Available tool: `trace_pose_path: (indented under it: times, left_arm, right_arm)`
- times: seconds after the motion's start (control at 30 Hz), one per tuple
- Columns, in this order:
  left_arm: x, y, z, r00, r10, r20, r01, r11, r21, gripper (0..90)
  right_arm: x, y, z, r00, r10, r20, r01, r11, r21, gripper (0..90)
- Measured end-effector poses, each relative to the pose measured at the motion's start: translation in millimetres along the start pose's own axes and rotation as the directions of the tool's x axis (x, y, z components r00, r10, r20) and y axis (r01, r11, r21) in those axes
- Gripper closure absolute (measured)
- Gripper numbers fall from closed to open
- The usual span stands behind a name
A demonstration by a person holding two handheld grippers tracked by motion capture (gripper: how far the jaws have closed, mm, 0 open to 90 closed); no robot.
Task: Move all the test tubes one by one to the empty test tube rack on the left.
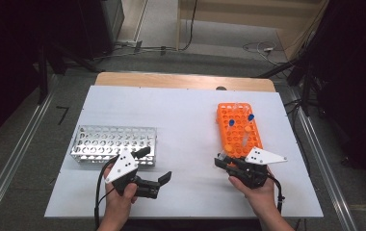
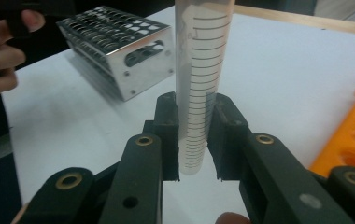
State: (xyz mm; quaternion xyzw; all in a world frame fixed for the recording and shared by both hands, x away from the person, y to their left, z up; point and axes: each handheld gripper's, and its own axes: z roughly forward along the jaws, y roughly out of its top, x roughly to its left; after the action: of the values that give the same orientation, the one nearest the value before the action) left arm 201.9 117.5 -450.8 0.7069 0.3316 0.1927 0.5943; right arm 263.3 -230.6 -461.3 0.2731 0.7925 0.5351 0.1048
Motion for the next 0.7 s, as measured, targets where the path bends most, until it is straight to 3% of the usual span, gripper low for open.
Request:
trace_pose_path:
  times: [0.17, 0.4, 0.5, 0.53, 0.7]
  left_arm:
    - [-6.6, 2.5, 5.5, 0.9999, 0.008, 0.014, -0.008, 1.0, 0.003, 0.5]
    - [-18.2, 6.4, 16.6, 1.0, -0.006, 0.006, 0.006, 0.9997, 0.025, 16.5]
    - [-21.5, 7.0, 20.0, 0.9989, -0.02, 0.044, 0.019, 0.9997, 0.018, 24.7]
    - [-22.8, 7.4, 22.4, 0.9964, -0.025, 0.081, 0.024, 0.9996, 0.016, 28.3]
    - [-27.8, 7.1, 29.1, 0.9898, -0.031, 0.139, 0.028, 0.9994, 0.022, 37.6]
  right_arm:
    - [12.7, 1.3, 7.3, 0.9988, -0.012, -0.047, 0.012, 1.0, 0.013, 72.9]
    - [29.8, 0.2, 19.1, 0.9936, -0.034, -0.107, 0.039, 0.999, 0.037, 72.9]
    - [34.6, 0.0, 22.8, 0.991, -0.043, -0.127, 0.049, 0.998, 0.046, 72.9]
    - [36.2, -0.2, 24.1, 0.9902, -0.045, -0.132, 0.052, 0.997, 0.049, 72.9]
    - [44.7, -0.8, 30.2, 0.9862, -0.059, -0.155, 0.07, 0.995, 0.065, 72.9]
